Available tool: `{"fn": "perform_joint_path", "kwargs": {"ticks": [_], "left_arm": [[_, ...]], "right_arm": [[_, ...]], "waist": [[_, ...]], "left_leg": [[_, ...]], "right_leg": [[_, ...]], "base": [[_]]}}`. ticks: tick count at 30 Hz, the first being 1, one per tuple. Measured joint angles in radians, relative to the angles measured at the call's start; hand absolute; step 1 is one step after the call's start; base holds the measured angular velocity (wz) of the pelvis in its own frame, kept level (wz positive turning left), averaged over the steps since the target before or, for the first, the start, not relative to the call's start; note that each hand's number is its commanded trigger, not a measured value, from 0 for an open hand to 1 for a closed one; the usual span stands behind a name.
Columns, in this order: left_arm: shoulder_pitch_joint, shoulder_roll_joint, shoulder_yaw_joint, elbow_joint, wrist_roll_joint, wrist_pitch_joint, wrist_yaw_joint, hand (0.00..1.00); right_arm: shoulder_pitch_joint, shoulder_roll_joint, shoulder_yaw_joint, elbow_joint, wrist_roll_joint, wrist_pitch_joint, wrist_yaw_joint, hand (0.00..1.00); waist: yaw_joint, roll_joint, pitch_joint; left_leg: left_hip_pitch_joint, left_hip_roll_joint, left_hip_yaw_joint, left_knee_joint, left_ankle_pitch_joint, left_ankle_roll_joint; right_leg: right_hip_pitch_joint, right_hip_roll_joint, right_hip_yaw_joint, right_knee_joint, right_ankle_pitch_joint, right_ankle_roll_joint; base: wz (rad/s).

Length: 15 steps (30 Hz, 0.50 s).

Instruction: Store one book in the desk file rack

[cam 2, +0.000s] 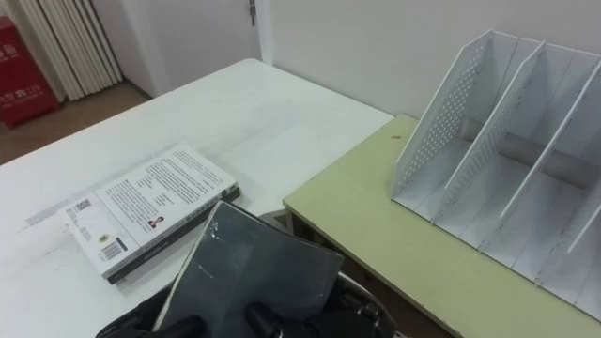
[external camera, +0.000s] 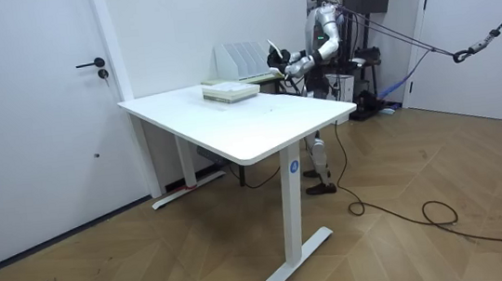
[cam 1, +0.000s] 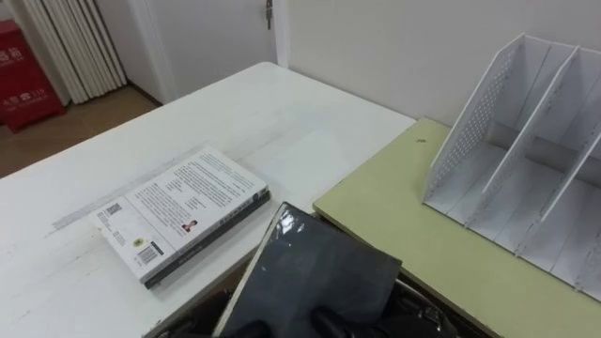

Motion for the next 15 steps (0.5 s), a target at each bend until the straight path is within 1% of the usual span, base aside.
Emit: {"fn": "perform_joint_path", "kwargs": {"ticks": [2, 6, 9, 10, 12, 15], "left_arm": [[0.000, 0.000, 0.000, 0.000, 0.000, 0.001, 0.000, 1.00], [-0.002, 0.000, 0.000, 0.000, 0.000, 0.002, 0.000, 1.00], [-0.002, 0.000, 0.000, 0.000, 0.000, 0.008, -0.001, 1.00], [-0.002, -0.001, 0.000, 0.000, 0.000, 0.012, -0.003, 0.77], [-0.002, -0.001, 0.000, 0.000, 0.000, 0.013, -0.003, 0.00], [-0.002, -0.001, 0.001, 0.000, 0.000, 0.013, -0.001, 0.00]], "right_arm": [[0.000, 0.002, 0.000, 0.000, 0.000, 0.000, 0.000, 1.00], [0.000, 0.001, 0.000, 0.000, 0.003, 0.000, 0.000, 1.00], [0.000, 0.002, 0.000, 0.000, 0.004, 0.000, 0.000, 1.00], [0.000, 0.003, 0.000, 0.000, 0.005, 0.000, 0.001, 1.00], [0.000, 0.003, 0.000, 0.000, 0.004, 0.000, 0.001, 1.00], [0.000, 0.003, 0.000, 0.000, 0.004, 0.000, 0.000, 1.00]], "waist": [[0.000, 0.002, -0.0007], [-0.001, 0.005, 0.0012], [-0.001, 0.005, 0.0013], [-0.001, 0.005, 0.0012], [-0.001, 0.004, 0.0013], [-0.001, 0.002, 0.0018]], "left_leg": [[0.000, 0.000, 0.000, 0.001, 0.000, 0.000], [-0.003, 0.000, -0.001, 0.003, 0.000, 0.000], [-0.002, 0.000, -0.001, 0.005, 0.000, 0.000], [-0.002, 0.000, -0.001, 0.005, 0.000, 0.000], [-0.001, 0.001, 0.000, 0.005, 0.000, 0.000], [0.001, 0.000, -0.001, 0.005, 0.000, 0.000]], "right_leg": [[0.000, 0.000, 0.000, 0.002, 0.000, 0.000], [-0.004, -0.001, 0.001, 0.010, -0.002, -0.001], [-0.004, -0.001, 0.001, 0.010, -0.003, -0.002], [-0.004, -0.001, 0.001, 0.010, -0.003, -0.002], [-0.004, -0.001, 0.001, 0.011, -0.003, -0.002], [-0.002, -0.001, 0.002, 0.011, -0.002, -0.002]], "base": [[0.00], [0.00], [0.00], [0.00], [0.00], [0.00]]}}
